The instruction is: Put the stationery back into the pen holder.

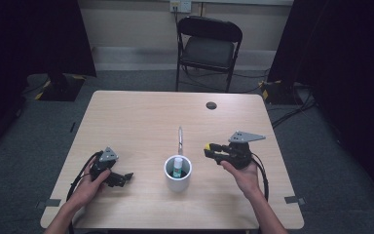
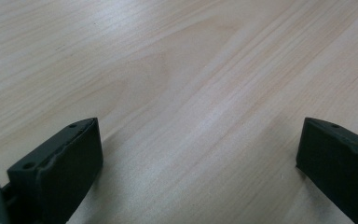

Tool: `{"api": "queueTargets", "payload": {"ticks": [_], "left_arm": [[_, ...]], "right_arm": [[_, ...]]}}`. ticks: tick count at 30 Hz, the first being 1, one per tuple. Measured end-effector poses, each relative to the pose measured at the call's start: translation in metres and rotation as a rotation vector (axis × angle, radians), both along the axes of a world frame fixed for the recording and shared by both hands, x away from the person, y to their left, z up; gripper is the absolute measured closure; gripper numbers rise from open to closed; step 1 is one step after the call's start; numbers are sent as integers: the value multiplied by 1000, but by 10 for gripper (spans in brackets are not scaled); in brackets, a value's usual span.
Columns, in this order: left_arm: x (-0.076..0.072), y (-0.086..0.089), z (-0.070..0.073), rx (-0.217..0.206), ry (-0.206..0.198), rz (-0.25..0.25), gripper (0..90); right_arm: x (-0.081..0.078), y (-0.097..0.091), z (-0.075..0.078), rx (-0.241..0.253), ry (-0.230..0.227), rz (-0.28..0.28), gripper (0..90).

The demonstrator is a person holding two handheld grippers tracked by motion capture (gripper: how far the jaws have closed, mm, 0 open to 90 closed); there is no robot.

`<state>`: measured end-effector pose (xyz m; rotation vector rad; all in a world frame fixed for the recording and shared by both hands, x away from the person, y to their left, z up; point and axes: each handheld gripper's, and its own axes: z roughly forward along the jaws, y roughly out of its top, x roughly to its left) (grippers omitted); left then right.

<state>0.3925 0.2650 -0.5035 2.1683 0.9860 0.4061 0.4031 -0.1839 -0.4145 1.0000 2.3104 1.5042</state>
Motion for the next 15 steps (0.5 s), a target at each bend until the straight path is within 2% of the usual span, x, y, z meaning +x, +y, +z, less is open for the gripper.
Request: {"api": "queueTargets", "payload": {"ticks": [2,5,9,11,13,14,15], "left_arm": [[0,0,0,0,0,0,0],[0,0,0,0,1,0,0],[0,0,0,0,1,0,0],[0,0,0,0,0,0,0],[0,0,0,0,0,0,0],[0,0,0,0,1,0,0],[0,0,0,0,1,0,0]], "right_arm": [[3,-5,-5,-2,17,-13,635],[13,-20,-20,-2,63,-74,633],[20,-28,-28,-3,83,-109,634],[24,-31,-36,-47,86,-127,635],[26,-32,-39,-49,91,-136,637],[29,-32,-44,-82,96,-142,642],[29,-32,-44,-82,96,-142,642]]}}
